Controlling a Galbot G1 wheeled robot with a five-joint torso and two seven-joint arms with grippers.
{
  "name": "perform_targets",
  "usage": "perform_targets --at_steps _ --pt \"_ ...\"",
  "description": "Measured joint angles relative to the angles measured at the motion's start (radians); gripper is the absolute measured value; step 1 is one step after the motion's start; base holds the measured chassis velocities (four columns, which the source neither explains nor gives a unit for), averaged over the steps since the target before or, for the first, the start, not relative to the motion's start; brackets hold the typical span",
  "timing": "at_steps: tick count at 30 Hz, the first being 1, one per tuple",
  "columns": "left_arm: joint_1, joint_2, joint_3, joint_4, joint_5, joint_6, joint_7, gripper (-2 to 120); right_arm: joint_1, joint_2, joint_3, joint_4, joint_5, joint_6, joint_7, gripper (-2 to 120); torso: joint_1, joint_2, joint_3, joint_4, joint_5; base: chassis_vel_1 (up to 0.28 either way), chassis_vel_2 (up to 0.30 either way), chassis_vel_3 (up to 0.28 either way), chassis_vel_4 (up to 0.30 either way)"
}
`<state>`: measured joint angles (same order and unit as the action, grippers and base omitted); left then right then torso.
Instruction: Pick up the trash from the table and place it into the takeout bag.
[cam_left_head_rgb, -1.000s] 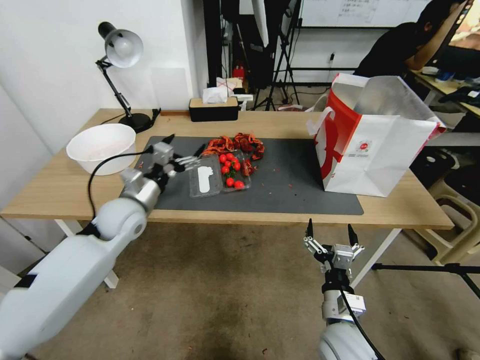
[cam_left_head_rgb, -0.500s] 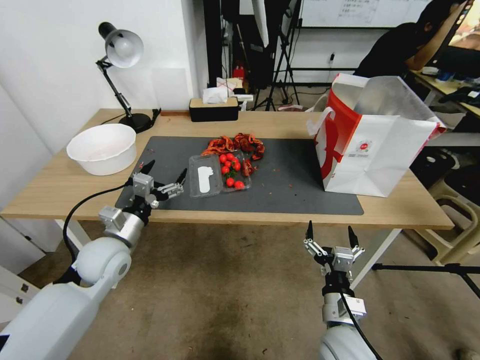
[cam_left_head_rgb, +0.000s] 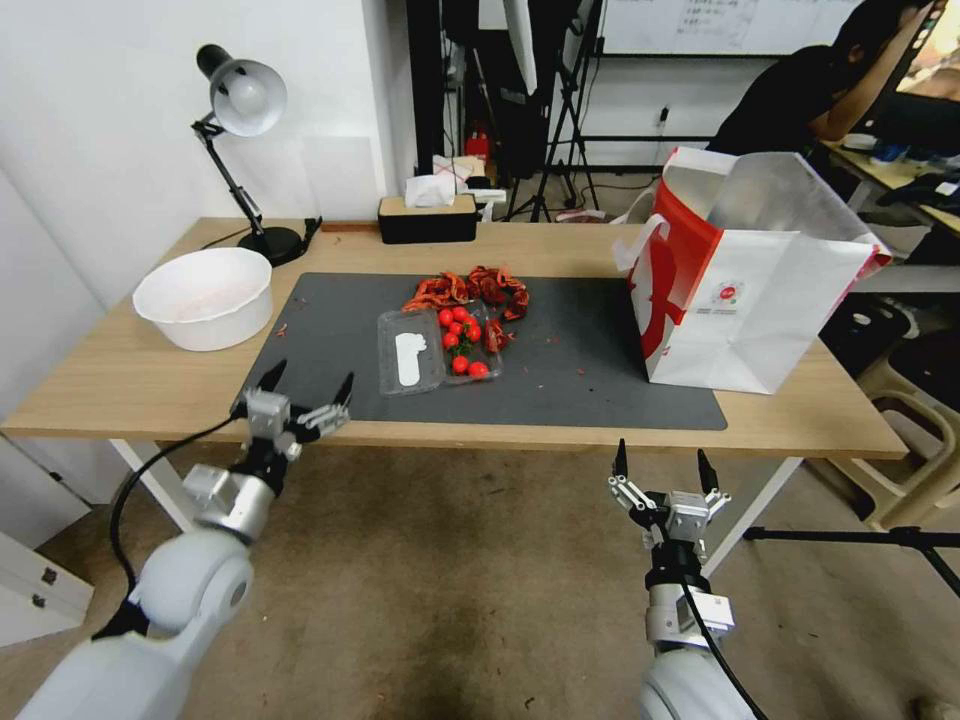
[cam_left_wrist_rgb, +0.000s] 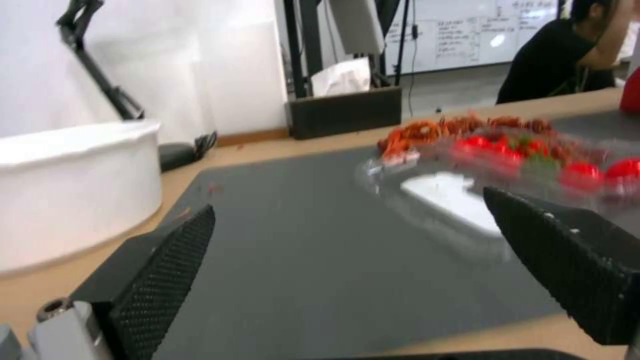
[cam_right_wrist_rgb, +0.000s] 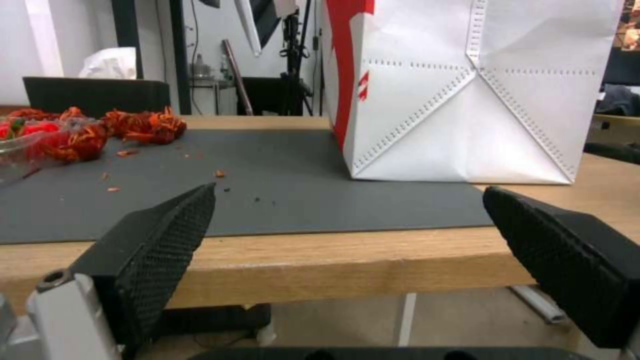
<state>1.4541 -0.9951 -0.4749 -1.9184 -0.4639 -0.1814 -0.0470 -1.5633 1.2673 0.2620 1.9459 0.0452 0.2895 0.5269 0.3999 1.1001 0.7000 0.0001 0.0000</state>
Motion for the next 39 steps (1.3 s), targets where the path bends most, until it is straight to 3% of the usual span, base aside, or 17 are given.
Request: perform_targets --at_steps 7,23,39 --pt "0.078 -0.039 -0.038 0.006 0.035 -0.055 0.002 100 0.005 0.0 -0.005 -0.006 0.0 -0.001 -0.001 100 0.0 0.0 0.0 -0.0001 0.0 0.0 0.0 0.0 0.0" --pt "0.129 -0.075 -0.053 0.031 0.07 -0.119 0.006 100 0.003 0.004 -0.01 -0.01 0.0 -0.002 -0.002 100 0.0 0.0 0.0 -0.0001 -0.0001 0.0 0.0 0.0 0.0" --pt "0.125 -0.074 -0.058 0.032 0.072 -0.123 0.005 100 0.002 0.007 -0.01 -0.011 -0.005 -0.003 -0.003 100 0.0 0.0 0.0 -0.0001 0.0 0.0 0.0 0.0 0.0"
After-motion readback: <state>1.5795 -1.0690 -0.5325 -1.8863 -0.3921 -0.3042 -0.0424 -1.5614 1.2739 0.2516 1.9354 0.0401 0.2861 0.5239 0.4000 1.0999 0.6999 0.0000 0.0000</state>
